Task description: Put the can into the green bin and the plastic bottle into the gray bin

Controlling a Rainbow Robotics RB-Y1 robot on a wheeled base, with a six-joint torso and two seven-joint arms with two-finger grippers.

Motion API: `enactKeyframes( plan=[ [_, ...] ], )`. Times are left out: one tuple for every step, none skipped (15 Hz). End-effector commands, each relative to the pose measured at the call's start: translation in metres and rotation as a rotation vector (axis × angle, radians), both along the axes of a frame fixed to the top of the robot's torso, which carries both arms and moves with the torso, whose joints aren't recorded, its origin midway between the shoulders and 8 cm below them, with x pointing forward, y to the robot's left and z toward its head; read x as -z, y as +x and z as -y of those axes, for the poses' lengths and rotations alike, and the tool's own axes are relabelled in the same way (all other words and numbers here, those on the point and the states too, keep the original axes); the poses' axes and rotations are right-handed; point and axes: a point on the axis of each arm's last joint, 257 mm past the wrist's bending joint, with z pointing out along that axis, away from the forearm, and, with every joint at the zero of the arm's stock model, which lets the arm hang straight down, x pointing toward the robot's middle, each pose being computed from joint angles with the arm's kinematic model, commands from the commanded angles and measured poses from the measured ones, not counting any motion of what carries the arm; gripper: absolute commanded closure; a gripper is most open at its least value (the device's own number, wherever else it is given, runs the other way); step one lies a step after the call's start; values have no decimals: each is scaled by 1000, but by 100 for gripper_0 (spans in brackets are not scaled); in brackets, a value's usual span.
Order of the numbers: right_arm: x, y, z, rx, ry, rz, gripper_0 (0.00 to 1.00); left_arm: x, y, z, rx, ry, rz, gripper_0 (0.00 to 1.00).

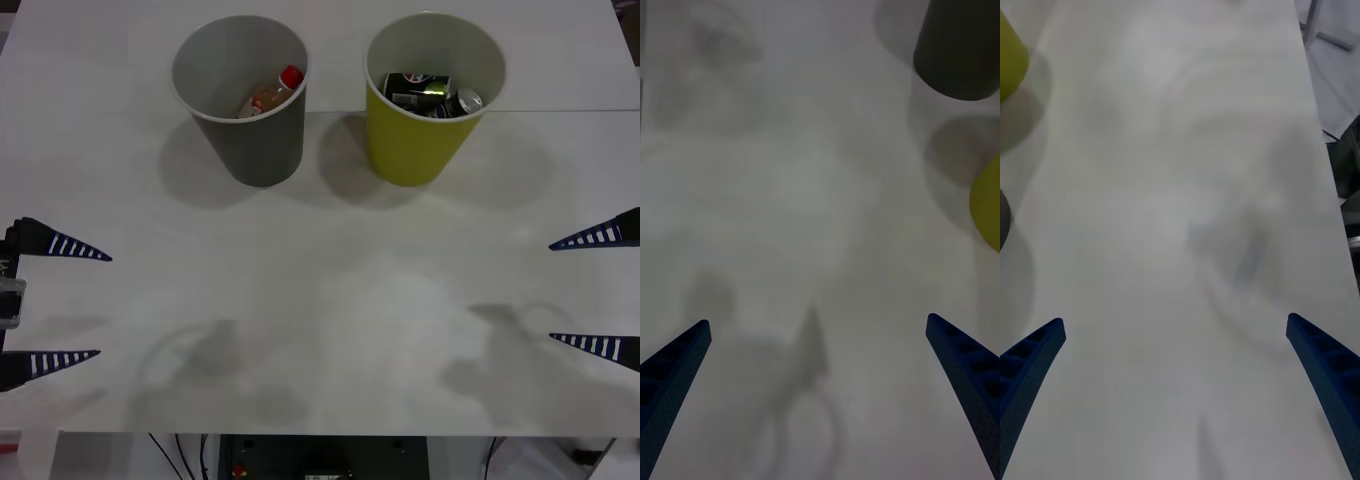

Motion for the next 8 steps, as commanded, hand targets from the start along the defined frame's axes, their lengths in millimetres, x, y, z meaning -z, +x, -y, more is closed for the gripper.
enactKeyframes(
  plan=[
    [0, 0, 0, 0, 0, 0, 0, 3, 2, -8, -4, 16, -1, 0],
    [0, 0, 0, 0, 0, 0, 0, 6, 1, -11, -2, 37, -1, 0],
    [0, 0, 0, 0, 0, 0, 0, 8, 2, -14, -2, 52, 4, 0],
    [0, 0, 0, 0, 0, 0, 0, 9, 3, -16, 2, 66, 12, 0],
    [0, 0, 0, 0, 0, 0, 0, 9, 3, -16, 2, 66, 12, 0],
    [0, 0, 0, 0, 0, 0, 0, 9, 3, -16, 2, 66, 12, 0],
    [0, 0, 0, 0, 0, 0, 0, 9, 3, -16, 2, 66, 12, 0],
    [0, 0, 0, 0, 0, 0, 0, 9, 3, -16, 2, 66, 12, 0]
  ],
)
